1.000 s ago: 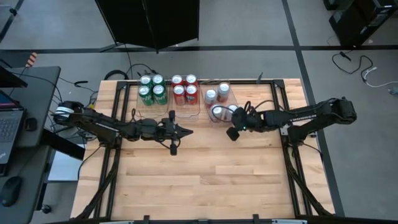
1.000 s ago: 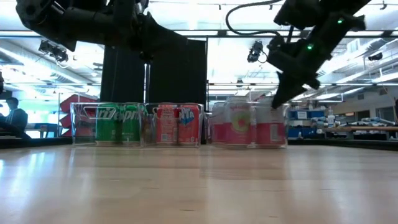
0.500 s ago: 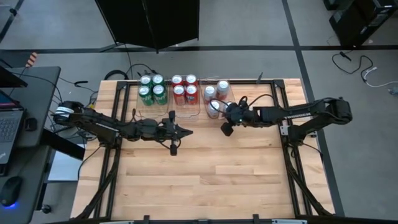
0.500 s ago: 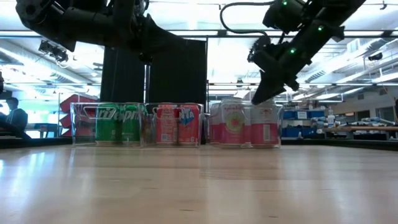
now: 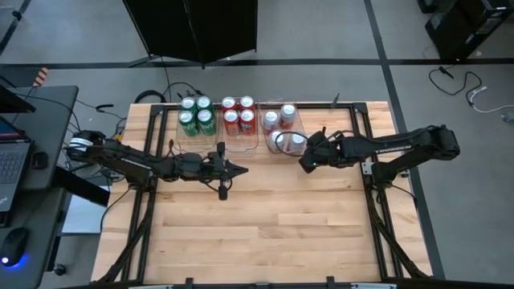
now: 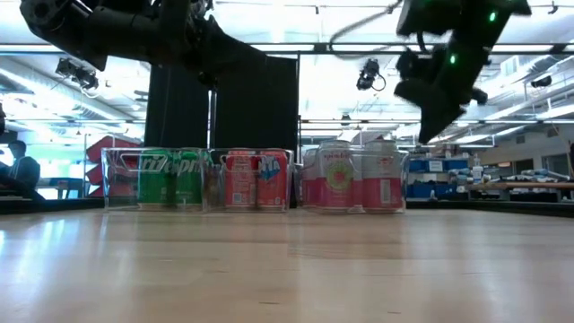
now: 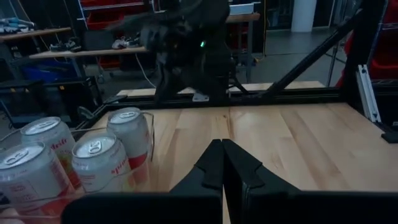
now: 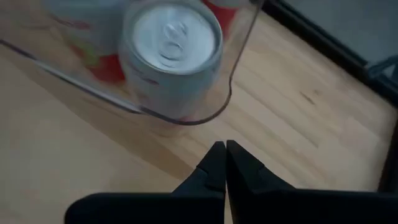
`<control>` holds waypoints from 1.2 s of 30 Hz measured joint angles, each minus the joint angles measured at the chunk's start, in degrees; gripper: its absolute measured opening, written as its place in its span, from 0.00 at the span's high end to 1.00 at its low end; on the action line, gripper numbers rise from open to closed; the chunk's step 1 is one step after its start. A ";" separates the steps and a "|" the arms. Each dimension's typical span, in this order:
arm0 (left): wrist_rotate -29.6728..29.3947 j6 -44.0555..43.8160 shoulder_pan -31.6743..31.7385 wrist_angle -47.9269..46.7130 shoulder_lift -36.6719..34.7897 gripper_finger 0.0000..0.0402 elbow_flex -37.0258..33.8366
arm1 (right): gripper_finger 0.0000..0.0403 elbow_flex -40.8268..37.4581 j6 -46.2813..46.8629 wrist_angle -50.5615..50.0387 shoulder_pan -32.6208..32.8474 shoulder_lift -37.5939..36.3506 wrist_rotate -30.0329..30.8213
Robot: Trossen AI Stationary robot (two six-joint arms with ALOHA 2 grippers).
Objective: Sort soda cans
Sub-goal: Move the bottom right transparent bin to the top right on the table
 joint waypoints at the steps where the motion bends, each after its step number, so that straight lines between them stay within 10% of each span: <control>1: 0.02 -0.10 0.00 -0.04 -0.05 1.00 0.00 | 1.00 -1.02 0.13 1.14 -0.53 0.11 -0.06; 10: 0.04 -1.07 0.00 -2.89 -0.48 1.00 0.00 | 1.00 -7.00 -6.71 20.09 -2.68 0.08 -6.26; 36: 6.17 0.04 0.70 -8.16 -8.22 1.00 -0.48 | 1.00 -7.03 -19.08 27.62 -1.75 -0.20 -8.35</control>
